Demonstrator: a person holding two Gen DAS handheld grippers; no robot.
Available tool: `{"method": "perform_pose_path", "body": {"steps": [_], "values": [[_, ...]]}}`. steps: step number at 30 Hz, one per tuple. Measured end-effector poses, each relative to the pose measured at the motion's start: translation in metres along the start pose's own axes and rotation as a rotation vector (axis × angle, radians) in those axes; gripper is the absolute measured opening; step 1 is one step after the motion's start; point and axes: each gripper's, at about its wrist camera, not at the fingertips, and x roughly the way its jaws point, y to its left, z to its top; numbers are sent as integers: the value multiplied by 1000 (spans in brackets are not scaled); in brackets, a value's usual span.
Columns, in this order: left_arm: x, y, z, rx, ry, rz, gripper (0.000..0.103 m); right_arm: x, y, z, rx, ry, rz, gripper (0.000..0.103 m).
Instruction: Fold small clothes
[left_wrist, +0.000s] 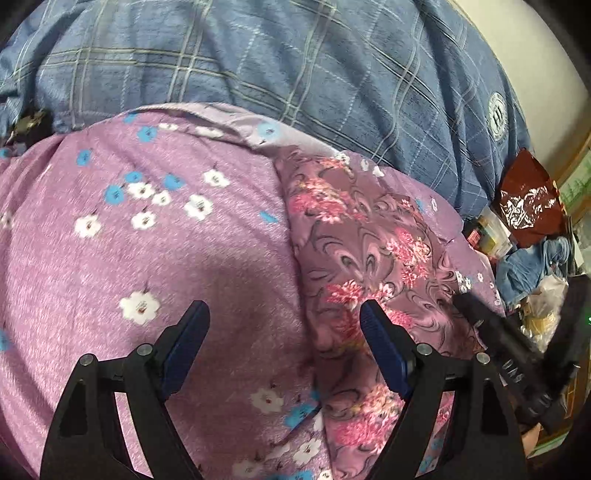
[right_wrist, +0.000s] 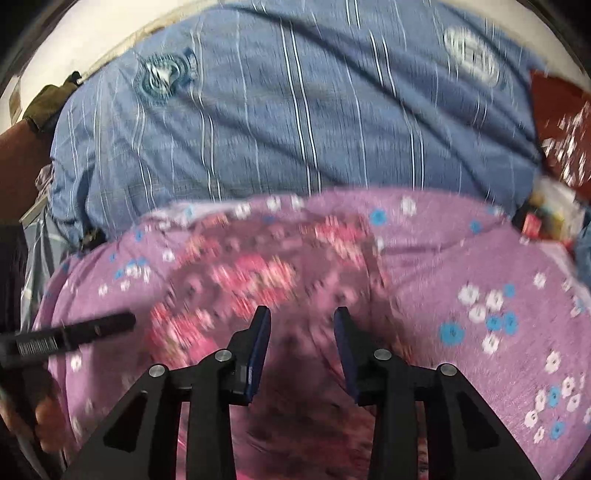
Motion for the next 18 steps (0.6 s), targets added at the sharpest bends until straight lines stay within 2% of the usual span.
{"method": "perform_pose_path", "body": {"steps": [1, 4, 7, 11, 16, 18], "values": [[3, -5, -1, 20, 4, 2, 84, 10, -7, -4, 8, 44, 6, 35], [16, -15, -4, 53, 45, -4, 84, 7, -14, -4, 19, 42, 51, 35], [23, -21, -4, 64, 53, -16, 84, 0, -26, 5, 95, 21, 106, 37], [25, -26, 1, 86, 37, -6, 84, 4, -31, 30, 137, 8, 91, 39], [33, -28, 1, 123, 49, 42, 84, 45, -10, 66, 108, 121, 118, 39], [34, -28, 1, 129, 51, 43, 84, 76, -4, 68, 99, 208, 77, 38]]}}
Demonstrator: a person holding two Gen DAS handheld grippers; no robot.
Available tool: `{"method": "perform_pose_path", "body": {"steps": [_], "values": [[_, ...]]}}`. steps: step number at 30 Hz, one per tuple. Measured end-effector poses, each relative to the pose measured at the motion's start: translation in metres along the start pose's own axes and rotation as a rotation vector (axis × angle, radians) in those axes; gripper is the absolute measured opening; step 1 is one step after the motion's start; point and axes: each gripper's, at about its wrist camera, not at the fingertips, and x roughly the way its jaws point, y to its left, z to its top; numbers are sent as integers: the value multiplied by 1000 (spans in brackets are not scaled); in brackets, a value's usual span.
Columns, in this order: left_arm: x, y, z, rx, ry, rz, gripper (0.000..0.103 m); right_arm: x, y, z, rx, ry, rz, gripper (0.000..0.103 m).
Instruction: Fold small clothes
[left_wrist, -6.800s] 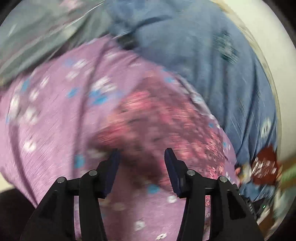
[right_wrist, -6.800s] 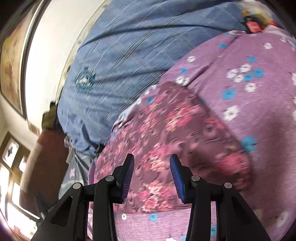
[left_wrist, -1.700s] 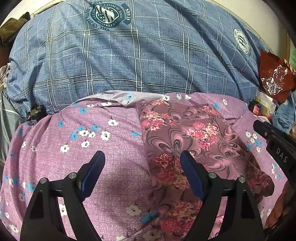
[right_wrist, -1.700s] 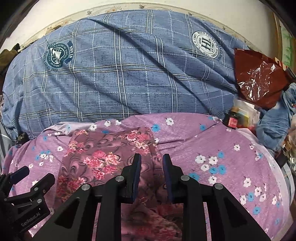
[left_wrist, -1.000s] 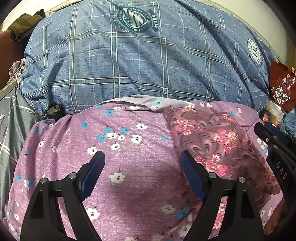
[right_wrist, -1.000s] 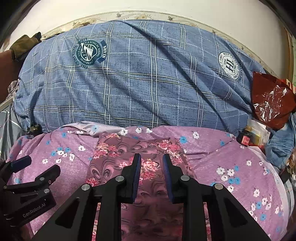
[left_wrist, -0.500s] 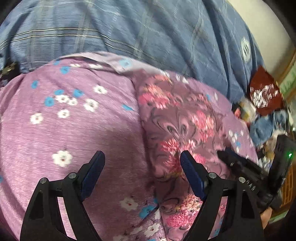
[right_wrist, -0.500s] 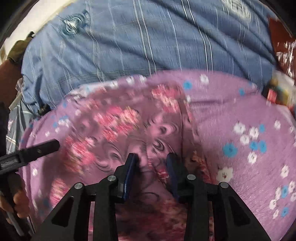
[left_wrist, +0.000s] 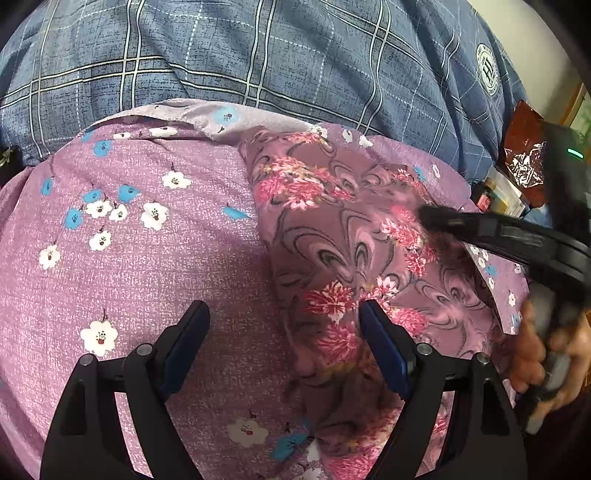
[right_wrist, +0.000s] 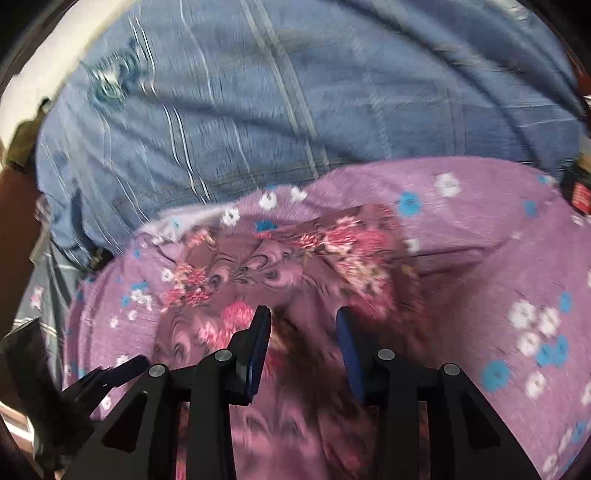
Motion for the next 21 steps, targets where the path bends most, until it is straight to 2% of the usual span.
{"method": "perform_pose_path", "body": {"steps": [1, 2, 4, 8, 10, 11, 13, 14, 17, 21], "values": [[1, -1, 0, 4, 5, 5, 84, 11, -4, 2, 14, 18, -10, 37], [1, 0, 0, 9, 12, 12, 84, 16, -8, 4, 44, -1, -1, 36], [-1, 1, 1, 6, 16, 6, 84, 12, -7, 8, 65, 1, -7, 35], [-8, 6, 4, -6, 0, 14, 84, -3, 10, 28, 52, -62, 15, 39], [-10, 8, 4, -12, -4, 18, 84, 10, 18, 41, 61, -11, 63, 39], [-10, 8, 4, -12, 2, 17, 84, 24, 22, 46, 65, 43, 82, 39], [-8, 9, 4, -8, 21, 18, 84, 58, 21, 50, 92, 143, 57, 38], [-6, 10, 4, -7, 25, 22, 84, 65, 19, 52, 108, 150, 58, 37], [-3, 8, 4, 11, 32, 28, 84, 45, 18, 56, 109, 102, 54, 37], [-10, 6, 3, 14, 32, 27, 84, -9, 9, 38, 75, 55, 72, 39]]}}
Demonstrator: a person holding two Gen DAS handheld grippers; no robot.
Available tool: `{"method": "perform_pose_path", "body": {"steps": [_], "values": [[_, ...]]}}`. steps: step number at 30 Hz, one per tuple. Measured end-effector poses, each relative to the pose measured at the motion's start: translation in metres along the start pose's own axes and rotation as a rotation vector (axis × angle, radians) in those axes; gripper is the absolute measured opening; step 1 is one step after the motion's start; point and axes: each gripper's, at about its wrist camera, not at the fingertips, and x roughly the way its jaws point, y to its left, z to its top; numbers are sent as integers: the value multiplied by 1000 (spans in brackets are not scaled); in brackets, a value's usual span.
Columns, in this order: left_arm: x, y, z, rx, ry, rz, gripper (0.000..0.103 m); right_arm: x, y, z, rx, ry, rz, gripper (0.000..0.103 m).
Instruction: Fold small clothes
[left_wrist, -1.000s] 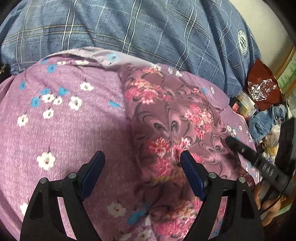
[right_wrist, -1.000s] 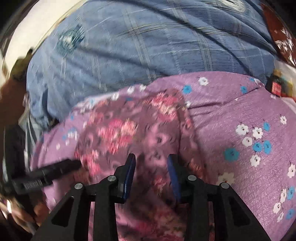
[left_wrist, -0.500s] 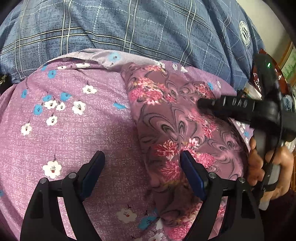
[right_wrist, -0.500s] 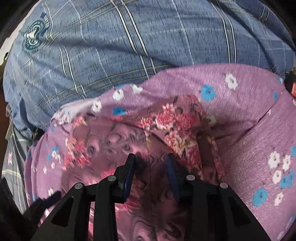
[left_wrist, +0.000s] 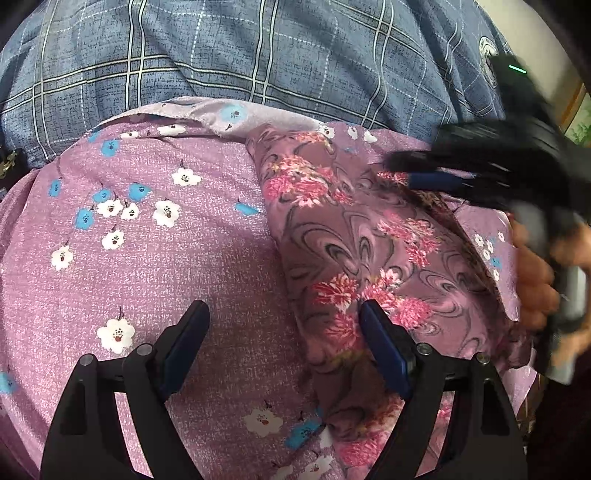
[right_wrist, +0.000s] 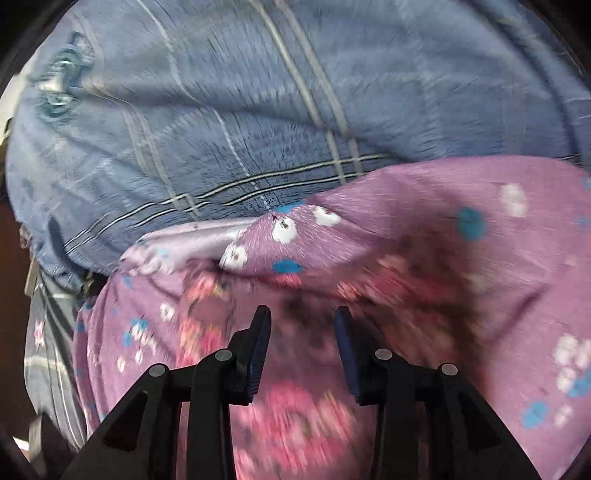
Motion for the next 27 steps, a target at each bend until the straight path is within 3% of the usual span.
{"method": "perform_pose_path", "body": {"steps": [7, 9, 12, 13, 16, 20, 21, 24, 27], "values": [[-11, -32, -8, 107, -6, -12, 84, -77, -32, -67, -37, 39, 56, 36], [-13, -41, -12, 145, -1, -22, 84, -80, -46, -90, -30, 74, 44, 36], [-7, -52, -19, 205, 46, -30, 84, -55, -69, -123, 7, 177, -56, 33], [-2, -55, -22, 224, 72, -22, 84, -51, -79, -130, 40, 175, -29, 33], [-1, -50, -24, 210, 83, -31, 84, -65, -76, -131, 30, 122, -23, 33], [-14, -34, -13, 152, 45, -49, 84, -91, -67, -116, 2, 18, -16, 40], [-15, -30, -10, 140, 42, -56, 84, -94, -70, -109, 16, -3, -3, 46], [-16, -18, -4, 68, 50, -139, 84, -95, -83, -93, 80, -43, 51, 64], [-11, -10, 1, 8, 79, -220, 84, -80, -95, -80, 114, -21, 115, 66]]}}
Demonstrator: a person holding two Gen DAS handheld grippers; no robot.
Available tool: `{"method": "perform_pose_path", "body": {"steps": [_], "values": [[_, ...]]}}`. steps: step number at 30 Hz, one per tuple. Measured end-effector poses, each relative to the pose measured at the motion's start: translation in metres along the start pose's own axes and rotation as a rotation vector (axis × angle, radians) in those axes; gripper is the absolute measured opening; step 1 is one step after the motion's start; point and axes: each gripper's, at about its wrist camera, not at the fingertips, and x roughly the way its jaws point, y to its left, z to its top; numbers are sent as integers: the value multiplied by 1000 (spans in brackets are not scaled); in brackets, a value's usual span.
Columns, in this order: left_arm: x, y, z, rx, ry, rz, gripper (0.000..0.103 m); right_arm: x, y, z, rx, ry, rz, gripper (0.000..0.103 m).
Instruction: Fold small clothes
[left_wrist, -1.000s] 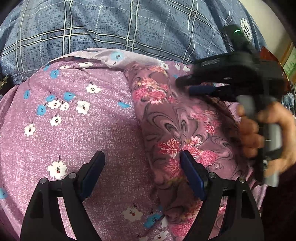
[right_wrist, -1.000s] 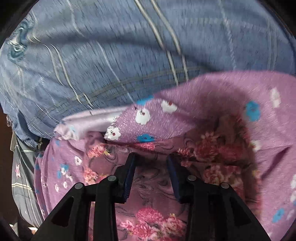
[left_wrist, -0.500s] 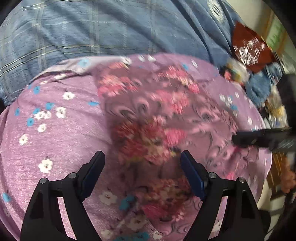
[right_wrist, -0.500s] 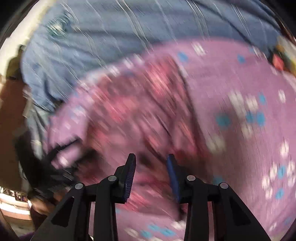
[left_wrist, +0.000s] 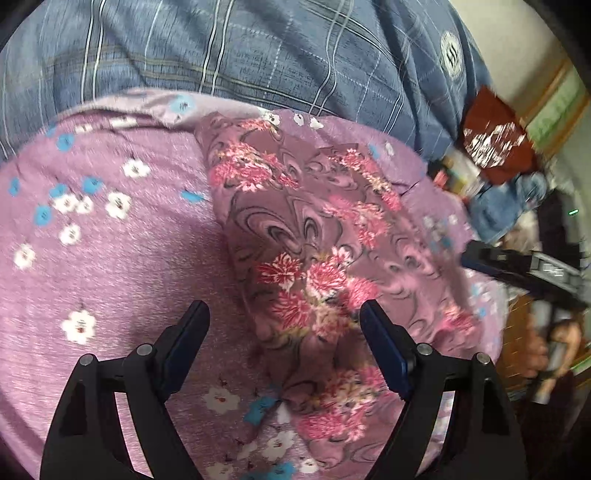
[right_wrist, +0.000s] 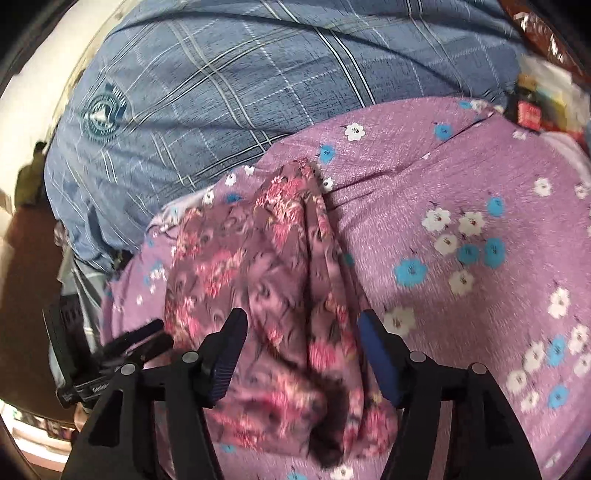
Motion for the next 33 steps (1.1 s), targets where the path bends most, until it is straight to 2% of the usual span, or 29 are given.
{"method": "perform_pose_path", "body": {"steps": [5, 10, 17, 19, 23, 26, 29, 33], "values": [[10, 12, 1, -83, 56, -112, 84, 28, -39, 17, 91, 79, 121, 66], [17, 9, 3, -85, 52, -86, 84, 40, -64, 20, 133, 80, 159, 67], [28, -2, 4, -41, 58, -87, 84, 55, -39, 21, 6, 90, 149, 72], [28, -3, 5, -33, 59, -82, 84, 49, -30, 21, -1, 46, 64, 70], [27, -1, 6, -42, 40, -57, 84, 27, 21, 10, -201, -99, -229, 72], [27, -3, 5, -34, 30, -33, 84, 19, 53, -1, -280, -174, -375, 70], [24, -7, 4, -11, 21, -8, 84, 16, 72, -9, -334, -231, -491, 70], [24, -9, 3, -4, 16, 0, 84, 11, 83, -16, -383, -269, -570, 70]]}}
